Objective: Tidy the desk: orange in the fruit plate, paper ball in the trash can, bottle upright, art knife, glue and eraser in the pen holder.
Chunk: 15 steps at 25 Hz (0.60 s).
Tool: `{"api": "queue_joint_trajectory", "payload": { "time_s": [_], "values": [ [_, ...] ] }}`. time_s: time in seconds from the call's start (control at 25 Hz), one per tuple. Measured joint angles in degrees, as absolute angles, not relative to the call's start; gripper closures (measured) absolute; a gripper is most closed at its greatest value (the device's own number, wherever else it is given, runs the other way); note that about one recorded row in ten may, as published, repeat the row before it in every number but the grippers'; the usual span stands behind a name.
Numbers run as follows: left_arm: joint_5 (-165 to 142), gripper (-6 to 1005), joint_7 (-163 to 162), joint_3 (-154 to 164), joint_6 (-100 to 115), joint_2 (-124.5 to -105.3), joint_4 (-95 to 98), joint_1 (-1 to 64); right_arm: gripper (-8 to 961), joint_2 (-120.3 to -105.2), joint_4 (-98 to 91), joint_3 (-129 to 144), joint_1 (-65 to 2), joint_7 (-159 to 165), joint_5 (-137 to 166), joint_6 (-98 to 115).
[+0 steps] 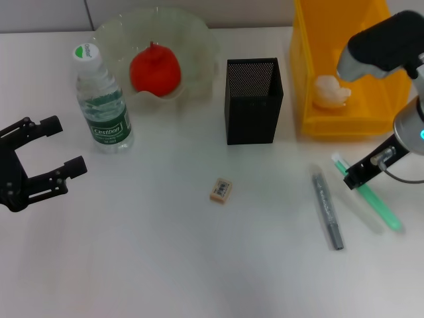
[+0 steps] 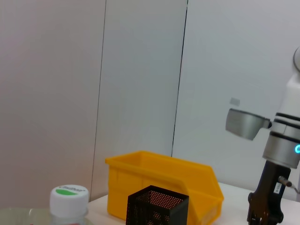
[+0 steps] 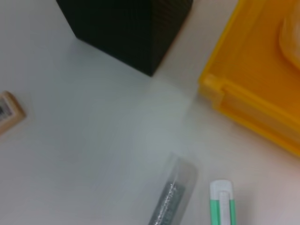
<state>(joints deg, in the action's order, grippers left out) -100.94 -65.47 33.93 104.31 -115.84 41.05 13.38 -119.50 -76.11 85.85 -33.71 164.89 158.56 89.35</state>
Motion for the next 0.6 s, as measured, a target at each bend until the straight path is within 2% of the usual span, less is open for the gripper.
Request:
{"api": "queue_joint_trajectory", "payload": {
  "time_s": [0.32,0.6],
  "values": [
    [-100.8,157,-65.5,33.9,104.3,-115.84,41.0,13.6,786,-119.53,-92.3,85.6,-28.8,162.7,153.8,92.7],
    [-100.7,157,-65.5,33.8,104.3,-115.84,41.0,13.9,783,-119.61,-95.7,84.8,-27.2,159.1,147.6,90.1]
  ]
}}
